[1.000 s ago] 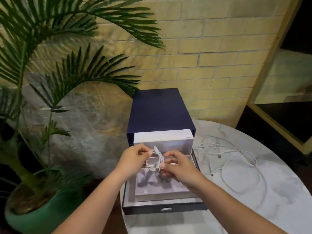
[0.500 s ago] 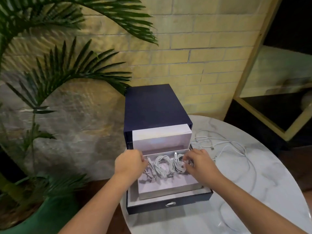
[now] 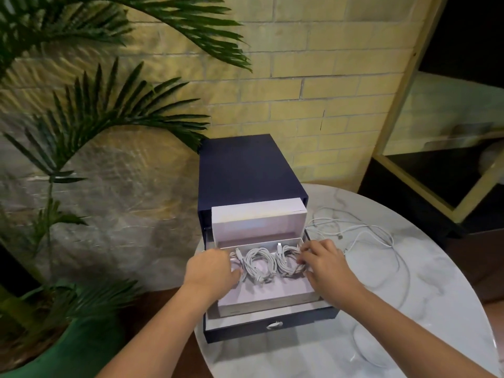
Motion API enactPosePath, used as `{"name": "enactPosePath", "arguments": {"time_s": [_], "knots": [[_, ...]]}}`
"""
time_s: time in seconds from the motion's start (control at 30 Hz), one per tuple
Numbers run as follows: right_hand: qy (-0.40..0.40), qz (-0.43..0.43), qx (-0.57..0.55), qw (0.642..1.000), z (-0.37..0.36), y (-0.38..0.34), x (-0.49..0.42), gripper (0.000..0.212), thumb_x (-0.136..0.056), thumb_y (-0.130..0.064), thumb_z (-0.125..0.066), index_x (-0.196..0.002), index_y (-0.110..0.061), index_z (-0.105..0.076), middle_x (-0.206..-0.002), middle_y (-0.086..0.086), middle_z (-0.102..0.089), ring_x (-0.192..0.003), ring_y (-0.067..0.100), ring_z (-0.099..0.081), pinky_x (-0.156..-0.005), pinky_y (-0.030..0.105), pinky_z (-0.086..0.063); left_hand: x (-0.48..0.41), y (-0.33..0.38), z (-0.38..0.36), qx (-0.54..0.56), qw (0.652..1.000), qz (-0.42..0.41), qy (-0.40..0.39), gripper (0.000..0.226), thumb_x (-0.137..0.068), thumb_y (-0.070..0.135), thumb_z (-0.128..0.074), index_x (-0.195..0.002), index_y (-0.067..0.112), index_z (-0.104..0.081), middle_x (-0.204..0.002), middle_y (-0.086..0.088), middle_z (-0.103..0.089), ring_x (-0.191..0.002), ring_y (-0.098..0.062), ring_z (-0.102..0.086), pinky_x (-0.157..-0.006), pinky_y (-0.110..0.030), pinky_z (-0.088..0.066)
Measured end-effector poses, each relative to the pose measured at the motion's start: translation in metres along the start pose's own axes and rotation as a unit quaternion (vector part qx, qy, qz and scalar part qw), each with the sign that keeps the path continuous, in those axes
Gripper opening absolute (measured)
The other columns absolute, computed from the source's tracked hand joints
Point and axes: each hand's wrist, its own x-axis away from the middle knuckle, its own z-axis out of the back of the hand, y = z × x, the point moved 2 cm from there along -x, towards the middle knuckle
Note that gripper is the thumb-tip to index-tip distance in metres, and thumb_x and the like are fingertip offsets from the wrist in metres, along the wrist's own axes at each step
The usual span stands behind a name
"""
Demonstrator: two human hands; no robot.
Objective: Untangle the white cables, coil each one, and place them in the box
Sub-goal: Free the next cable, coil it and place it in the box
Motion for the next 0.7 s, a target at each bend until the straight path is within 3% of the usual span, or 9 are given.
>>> {"name": "enactPosePath", "arguments": {"time_s": [0.13, 0.33, 0.47, 0.7], "knots": [[0.011, -0.003, -0.001, 1.000, 0.0000, -0.0003, 0.0005, 0.033, -0.063, -0.008, -0.081, -0.090, -0.024, -0.073, -0.109, -0.005, -0.064, -0.098, 0.027, -0.055, -0.070, 0.040, -0.048, 0.0038, 0.0007, 0.0032, -0.024, 0.999, -0.022, -0.022, 0.051, -0.082, 0.054, -0.057, -0.122, 0.025, -0.047, -0.107, 0.002, -0.066, -0.094, -0.020, -0.065, -0.067, -0.028, -0.048], [0.003, -0.009, -0.007, 1.000, 0.0019, -0.0011, 0.0012, 0.025, -0.077, -0.011, -0.072, -0.099, -0.023, -0.072, -0.119, -0.006, -0.060, -0.108, 0.027, -0.049, -0.080, 0.040, -0.043, 0.0006, 0.0024, 0.0023, -0.072, 0.996, -0.030, -0.042, 0.054, -0.081, 0.056, -0.058, -0.125, 0.026, -0.053, -0.122, 0.002, -0.061, -0.105, -0.021, -0.061, -0.078, -0.032, -0.050], [0.003, -0.015, -0.010, 1.000, 0.0012, -0.0004, 0.0017, 0.026, -0.076, -0.010, -0.072, -0.098, -0.024, -0.072, -0.120, -0.006, -0.060, -0.107, 0.028, -0.049, -0.078, 0.040, -0.044, -0.0011, 0.0041, 0.0029, -0.109, 0.992, -0.037, -0.060, 0.057, -0.084, 0.058, -0.053, -0.129, 0.023, -0.051, -0.128, 0.000, -0.055, -0.112, -0.024, -0.057, -0.081, -0.035, -0.049], [-0.013, -0.017, -0.016, 1.000, 0.0025, -0.0005, 0.0023, 0.026, -0.087, -0.014, -0.062, -0.109, -0.026, -0.068, -0.131, -0.008, -0.052, -0.117, 0.026, -0.041, -0.087, 0.039, -0.040, 0.0008, 0.0054, -0.0047, -0.129, 0.985, -0.033, -0.109, 0.061, -0.087, 0.030, -0.055, -0.143, 0.018, -0.036, -0.137, -0.004, -0.044, -0.117, -0.027, -0.052, -0.084, -0.036, -0.048]]}}
